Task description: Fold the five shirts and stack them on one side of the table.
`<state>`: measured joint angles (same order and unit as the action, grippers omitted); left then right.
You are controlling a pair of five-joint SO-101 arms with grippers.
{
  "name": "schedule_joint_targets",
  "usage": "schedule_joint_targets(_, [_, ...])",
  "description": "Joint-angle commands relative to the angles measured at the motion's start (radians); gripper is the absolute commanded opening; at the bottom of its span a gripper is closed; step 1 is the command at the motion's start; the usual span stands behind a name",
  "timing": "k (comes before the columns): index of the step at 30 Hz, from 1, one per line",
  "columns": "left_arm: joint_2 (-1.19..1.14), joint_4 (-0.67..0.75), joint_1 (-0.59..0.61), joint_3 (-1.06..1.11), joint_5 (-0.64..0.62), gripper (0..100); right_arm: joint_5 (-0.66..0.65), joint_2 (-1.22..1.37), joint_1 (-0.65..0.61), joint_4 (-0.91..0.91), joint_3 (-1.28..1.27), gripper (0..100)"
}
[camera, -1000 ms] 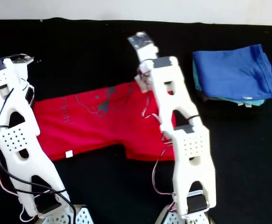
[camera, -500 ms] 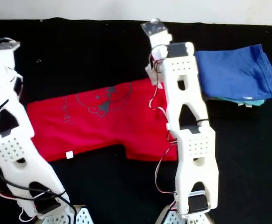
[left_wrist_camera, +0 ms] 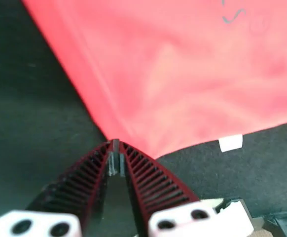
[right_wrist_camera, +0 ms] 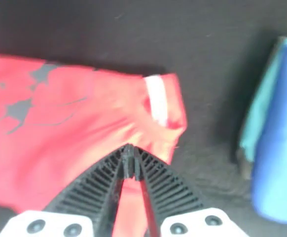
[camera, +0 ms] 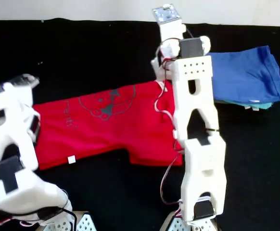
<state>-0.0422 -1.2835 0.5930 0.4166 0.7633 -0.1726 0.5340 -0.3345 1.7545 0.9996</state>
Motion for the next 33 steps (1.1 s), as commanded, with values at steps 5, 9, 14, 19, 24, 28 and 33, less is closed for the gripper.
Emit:
schedule_joint_targets(5, [0.214, 0.344, -0.010, 0.386, 0.003, 1, 0.002, -0.410, -0.134, -0.139, -0.803, 0.8])
schedule_joint_targets(9, [0.240, 0.470, -0.007, 0.467, 0.002, 1, -0.068, -0.570, -0.228, -0.426, -1.271, 0.8])
schedule_joint_targets(14, [0.240, 0.537, -0.013, 0.524, 0.002, 1, -0.107, -0.659, -0.283, -0.705, -1.610, 0.8])
schedule_joint_targets(19, [0.240, 0.597, -0.013, 0.570, 0.002, 1, -0.107, -0.657, -0.277, -0.786, -1.659, 1.2])
schedule_joint_targets(24, [0.242, 0.606, -0.013, 0.587, -0.031, 1, -0.109, -0.608, -0.213, -0.868, -1.655, 1.2])
schedule_joint_targets(28, [0.242, 0.624, -0.012, 0.588, -0.061, 1, -0.109, -0.564, -0.162, -0.905, -1.653, 1.2])
schedule_joint_targets(33, [0.240, 0.624, -0.012, 0.590, -0.061, 1, -0.107, -0.638, -0.160, -0.869, -1.655, 1.3])
